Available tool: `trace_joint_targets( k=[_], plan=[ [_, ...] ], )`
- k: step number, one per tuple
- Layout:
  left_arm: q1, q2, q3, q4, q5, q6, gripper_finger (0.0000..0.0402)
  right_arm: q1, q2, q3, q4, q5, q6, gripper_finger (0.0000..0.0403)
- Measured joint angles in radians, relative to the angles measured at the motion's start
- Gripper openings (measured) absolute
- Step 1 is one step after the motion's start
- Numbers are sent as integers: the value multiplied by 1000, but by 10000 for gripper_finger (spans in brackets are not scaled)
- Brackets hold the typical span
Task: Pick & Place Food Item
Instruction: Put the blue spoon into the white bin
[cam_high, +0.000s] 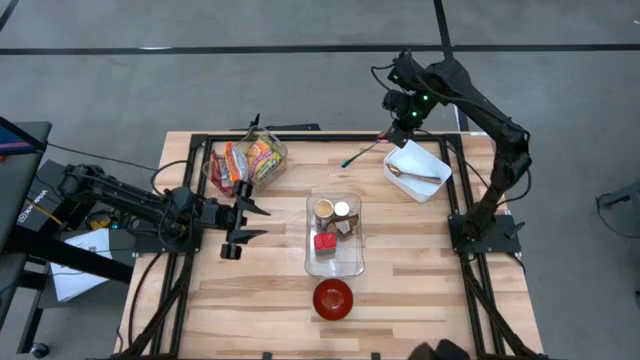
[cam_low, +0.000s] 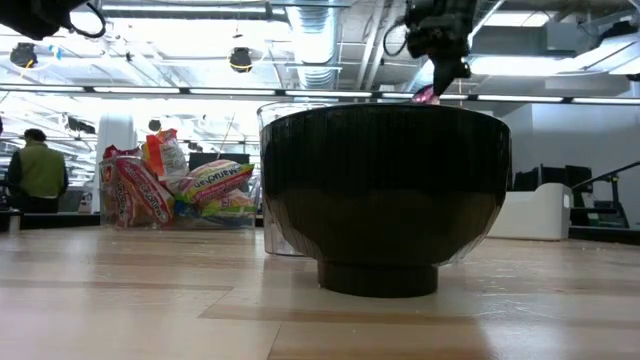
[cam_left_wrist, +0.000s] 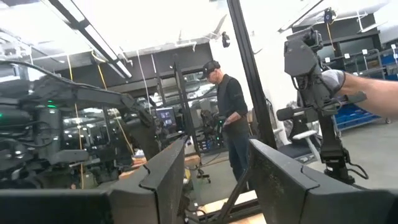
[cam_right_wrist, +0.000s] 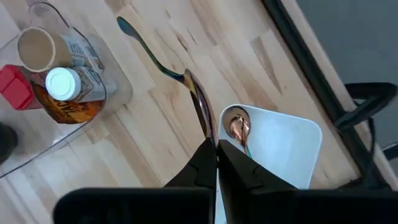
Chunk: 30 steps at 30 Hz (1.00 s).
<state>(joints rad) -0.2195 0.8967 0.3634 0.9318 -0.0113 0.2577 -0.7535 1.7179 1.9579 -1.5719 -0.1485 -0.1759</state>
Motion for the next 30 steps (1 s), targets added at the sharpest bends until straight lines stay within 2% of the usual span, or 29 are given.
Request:
trace_joint_targets(
  k=[6, 17, 22, 30],
  plan=[
    [14, 0, 0, 21, 0, 11, 167, 58, -73, 0, 0, 119, 71, 0],
    [18, 0, 0, 43, 0, 53, 167, 190, -165, 0, 1, 267, 188, 0],
    [18, 0, 0, 43, 0, 53, 167, 281, -189, 0, 1, 344, 217, 0],
    [18, 0, 0, 42, 0, 53, 167, 473, -176, 1, 1, 538, 305, 0]
  ],
)
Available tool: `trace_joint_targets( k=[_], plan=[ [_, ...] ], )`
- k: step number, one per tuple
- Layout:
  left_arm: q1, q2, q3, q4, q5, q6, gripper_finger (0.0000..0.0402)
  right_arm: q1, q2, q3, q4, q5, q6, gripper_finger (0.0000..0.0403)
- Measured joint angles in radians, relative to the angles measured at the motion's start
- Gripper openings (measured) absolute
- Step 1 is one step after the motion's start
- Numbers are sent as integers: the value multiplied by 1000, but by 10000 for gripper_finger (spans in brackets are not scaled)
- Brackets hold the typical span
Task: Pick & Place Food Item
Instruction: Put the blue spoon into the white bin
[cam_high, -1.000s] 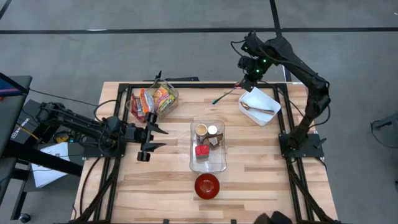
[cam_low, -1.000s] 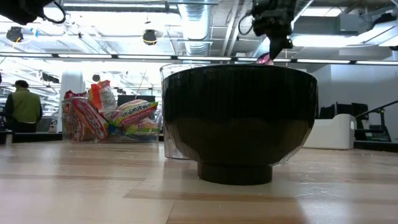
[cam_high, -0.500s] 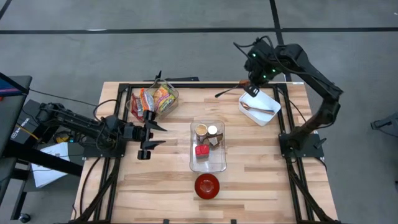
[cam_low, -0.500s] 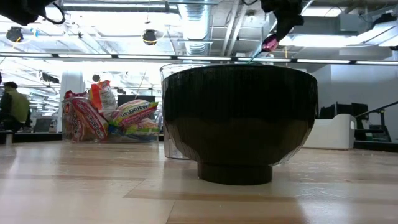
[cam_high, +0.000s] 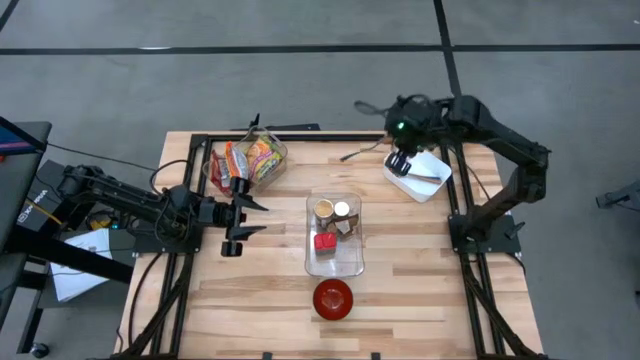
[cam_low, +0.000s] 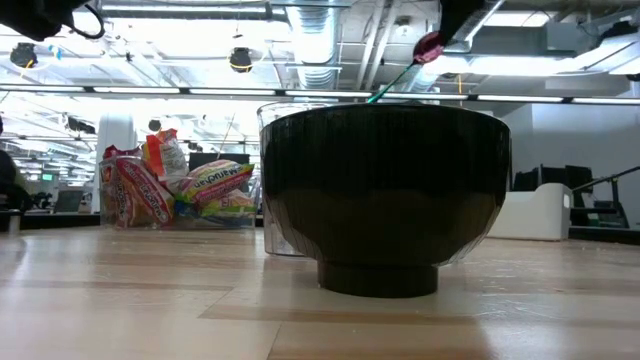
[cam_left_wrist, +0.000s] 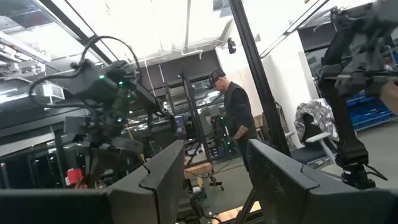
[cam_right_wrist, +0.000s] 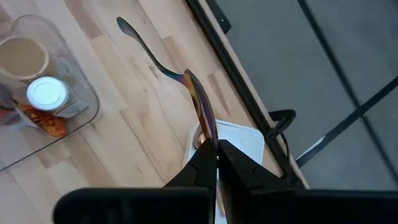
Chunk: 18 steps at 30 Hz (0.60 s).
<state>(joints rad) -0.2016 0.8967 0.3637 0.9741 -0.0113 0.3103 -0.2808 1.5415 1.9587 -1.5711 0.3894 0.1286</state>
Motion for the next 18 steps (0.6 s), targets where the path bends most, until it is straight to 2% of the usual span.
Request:
trace_joint_targets(
  k=[6, 11, 15, 18],
  plan=[
    [0, 0, 0, 0, 0, 0, 167, 94, 27, -1, 1, 128, 44, 0],
    [0, 0, 0, -1, 0, 0, 167, 96, 25, -12, 5, 157, 86, 0],
    [0, 0, 0, -1, 0, 0, 167, 83, 13, -153, 3, 208, 124, 0],
    [0, 0, 0, -2, 0, 0, 167, 75, 4, -295, -2, 288, 127, 0]
  ],
)
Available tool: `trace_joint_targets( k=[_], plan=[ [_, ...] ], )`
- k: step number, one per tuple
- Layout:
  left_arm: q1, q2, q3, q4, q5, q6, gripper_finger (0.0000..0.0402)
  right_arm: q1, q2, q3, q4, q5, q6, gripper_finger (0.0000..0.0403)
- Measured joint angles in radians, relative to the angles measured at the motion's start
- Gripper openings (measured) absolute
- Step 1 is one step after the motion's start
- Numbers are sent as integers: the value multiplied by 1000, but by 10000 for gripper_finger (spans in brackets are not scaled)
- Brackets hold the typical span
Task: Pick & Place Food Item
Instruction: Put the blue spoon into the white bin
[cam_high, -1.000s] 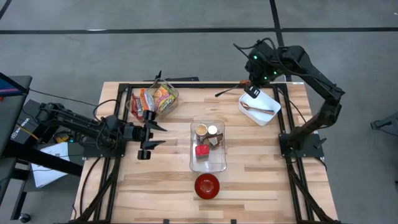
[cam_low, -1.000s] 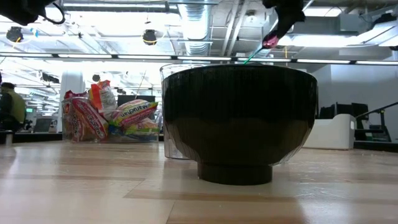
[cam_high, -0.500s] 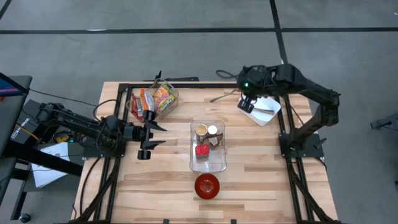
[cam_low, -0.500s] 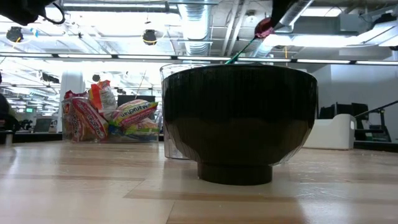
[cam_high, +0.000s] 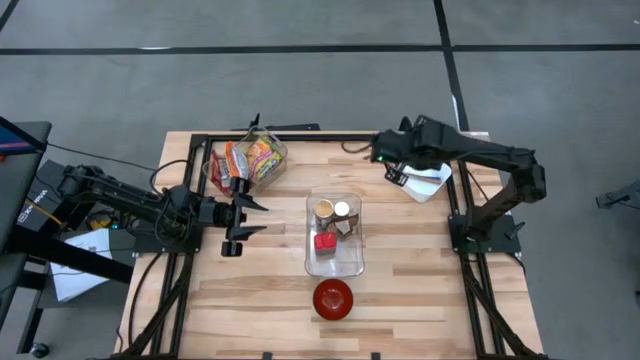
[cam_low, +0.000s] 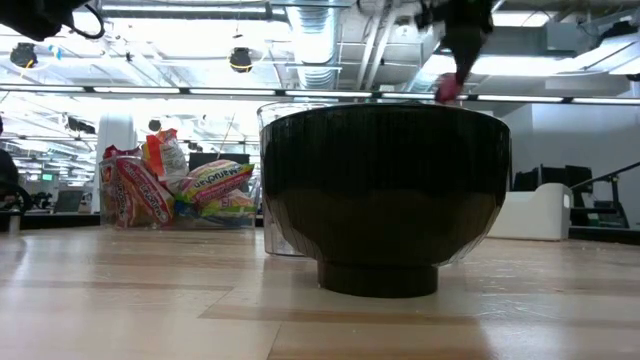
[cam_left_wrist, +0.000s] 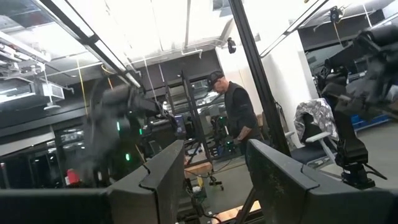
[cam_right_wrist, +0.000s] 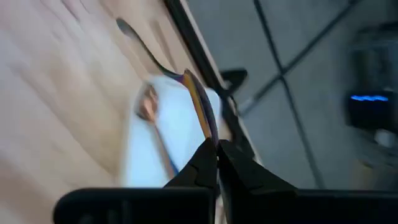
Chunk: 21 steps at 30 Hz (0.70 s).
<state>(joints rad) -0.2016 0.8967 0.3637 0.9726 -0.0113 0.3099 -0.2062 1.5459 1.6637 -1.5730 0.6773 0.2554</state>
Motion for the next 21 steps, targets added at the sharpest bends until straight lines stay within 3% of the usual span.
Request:
trace_joint_targets(
  k=[5, 14, 21],
  plan=[
    [1, 0, 0, 3, 0, 10, 167, 1, -58, -115, 5, 87, 33, 0],
    [1, 0, 0, 4, 0, 16, 167, -13, -225, -162, 0, 49, 112, 0],
    [1, 0, 0, 4, 0, 16, 167, -30, -283, -264, 3, 29, 185, 0]
  ],
)
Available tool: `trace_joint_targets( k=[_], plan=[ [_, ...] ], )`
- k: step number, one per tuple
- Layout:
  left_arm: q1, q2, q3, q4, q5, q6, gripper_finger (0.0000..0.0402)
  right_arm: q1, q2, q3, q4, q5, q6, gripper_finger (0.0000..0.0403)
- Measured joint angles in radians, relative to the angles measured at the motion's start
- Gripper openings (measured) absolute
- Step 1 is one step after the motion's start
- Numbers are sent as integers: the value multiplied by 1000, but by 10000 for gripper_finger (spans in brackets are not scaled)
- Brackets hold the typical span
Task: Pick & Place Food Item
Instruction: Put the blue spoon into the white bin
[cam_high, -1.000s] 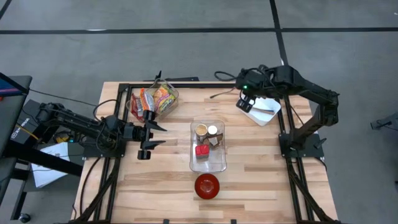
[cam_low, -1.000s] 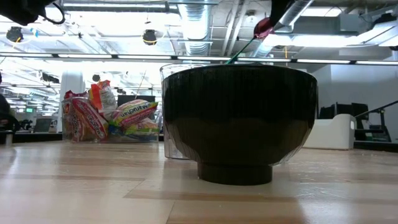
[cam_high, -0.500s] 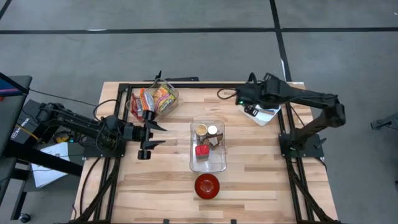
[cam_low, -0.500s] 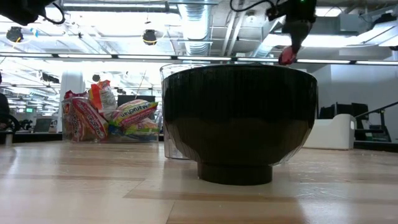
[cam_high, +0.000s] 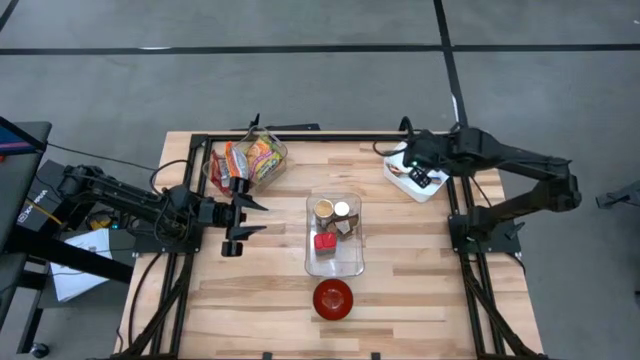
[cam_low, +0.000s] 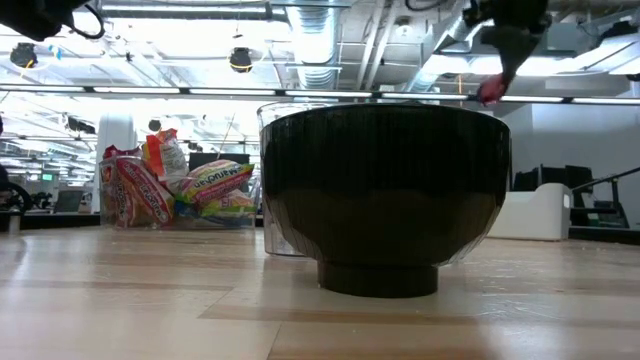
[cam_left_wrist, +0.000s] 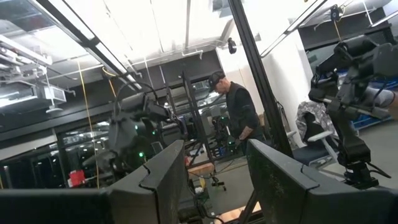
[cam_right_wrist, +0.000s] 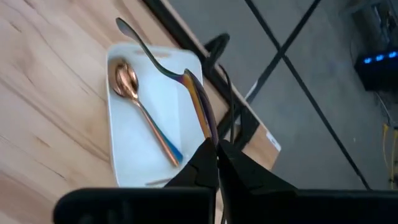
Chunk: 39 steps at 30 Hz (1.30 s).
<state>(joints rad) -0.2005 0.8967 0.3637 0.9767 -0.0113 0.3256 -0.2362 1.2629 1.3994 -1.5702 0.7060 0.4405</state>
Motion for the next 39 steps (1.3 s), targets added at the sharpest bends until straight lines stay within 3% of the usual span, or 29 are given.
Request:
trace_joint_targets(
  k=[18, 25, 39],
  plan=[
    [0, 0, 0, -3, 0, 0, 167, -33, -154, -284, 1, -78, 172, 0],
    [0, 0, 0, -3, 0, 0, 167, -29, -164, -395, 142, -73, 135, 0],
    [0, 0, -1, -8, 0, -1, 167, -63, -267, -443, 227, -78, 89, 0]
  ],
)
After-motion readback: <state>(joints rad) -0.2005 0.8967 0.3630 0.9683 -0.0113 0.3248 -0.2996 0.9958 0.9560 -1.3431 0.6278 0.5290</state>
